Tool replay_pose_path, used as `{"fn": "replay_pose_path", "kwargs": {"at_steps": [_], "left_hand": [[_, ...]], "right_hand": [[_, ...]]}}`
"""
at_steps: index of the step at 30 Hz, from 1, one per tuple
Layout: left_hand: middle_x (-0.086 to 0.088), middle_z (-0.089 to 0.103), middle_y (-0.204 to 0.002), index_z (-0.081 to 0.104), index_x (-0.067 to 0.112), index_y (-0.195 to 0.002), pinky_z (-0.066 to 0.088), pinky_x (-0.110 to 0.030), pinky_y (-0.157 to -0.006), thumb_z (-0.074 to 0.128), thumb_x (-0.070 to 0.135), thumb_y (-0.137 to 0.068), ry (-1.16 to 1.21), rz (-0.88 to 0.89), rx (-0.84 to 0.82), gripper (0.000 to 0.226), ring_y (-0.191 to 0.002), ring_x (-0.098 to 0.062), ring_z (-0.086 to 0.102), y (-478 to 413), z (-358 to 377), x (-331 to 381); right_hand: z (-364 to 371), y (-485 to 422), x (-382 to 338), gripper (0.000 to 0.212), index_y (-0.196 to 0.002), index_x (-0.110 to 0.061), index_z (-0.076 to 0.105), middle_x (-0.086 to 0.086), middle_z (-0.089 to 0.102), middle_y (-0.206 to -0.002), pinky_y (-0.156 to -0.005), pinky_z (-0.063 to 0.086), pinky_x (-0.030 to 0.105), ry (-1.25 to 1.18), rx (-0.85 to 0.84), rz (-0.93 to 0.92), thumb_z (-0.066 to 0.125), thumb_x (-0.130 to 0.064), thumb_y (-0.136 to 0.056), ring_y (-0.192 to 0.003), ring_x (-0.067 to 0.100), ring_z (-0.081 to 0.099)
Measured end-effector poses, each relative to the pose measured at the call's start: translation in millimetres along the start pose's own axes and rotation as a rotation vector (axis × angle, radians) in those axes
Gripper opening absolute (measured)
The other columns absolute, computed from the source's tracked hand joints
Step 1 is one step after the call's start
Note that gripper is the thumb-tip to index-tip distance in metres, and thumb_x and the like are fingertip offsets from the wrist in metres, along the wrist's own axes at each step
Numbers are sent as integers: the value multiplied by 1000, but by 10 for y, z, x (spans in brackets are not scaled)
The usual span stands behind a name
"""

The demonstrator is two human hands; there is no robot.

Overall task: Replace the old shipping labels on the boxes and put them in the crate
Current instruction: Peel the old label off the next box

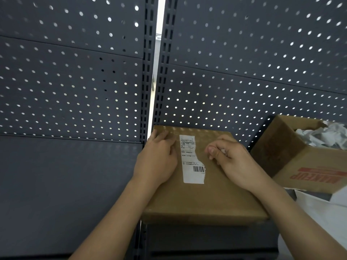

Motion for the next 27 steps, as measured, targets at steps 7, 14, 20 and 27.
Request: {"fn": "replay_pose_path", "kwargs": {"at_steps": [7, 14, 20, 27], "left_hand": [[11, 33, -153, 44, 29, -143, 41, -42, -100, 34, 20, -99, 0, 3, 13, 46, -148, -12, 6, 6, -3, 7], [8, 36, -152, 47, 23, -140, 38, -38, -104, 35, 20, -100, 28, 30, 13, 43, -148, -16, 7, -2, 15, -12], [3, 48, -127, 58, 10, -120, 36, -23, -94, 39, 18, -97, 98, 73, 83, 31, -127, -14, 35, -76, 56, -121], [7, 34, -144, 49, 15, -136, 27, -13, -95, 41, 19, -100, 173, 61, 49, 37, -125, -9, 33, -23, -36, -135]], "right_hand": [[-31, -232, 33, 16, -106, -23, 72, -11, 62, -87, -68, 36, 6, 139, 46, -4, 60, -21, -96, -79, -1, 57], [32, -556, 60, 20, -109, -35, 62, -23, 60, -83, -79, 49, 33, 285, -108, -9, 48, -24, -99, -82, 3, 58], [164, -820, -39, 18, -111, -29, 60, -17, 58, -111, -66, 39, 18, 412, -250, -109, 45, -32, -102, -103, 7, 54], [273, -900, 25, 20, -114, -30, 62, -12, 62, -108, -83, 49, 35, 456, -216, -198, 47, -29, -100, -94, 12, 59]]}}
Point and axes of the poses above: each hand's wrist, its own y-axis away from the middle knuckle, its own z-axis out of the palm, x = y × z, the point moved 1 cm from there along -y, towards the middle knuckle
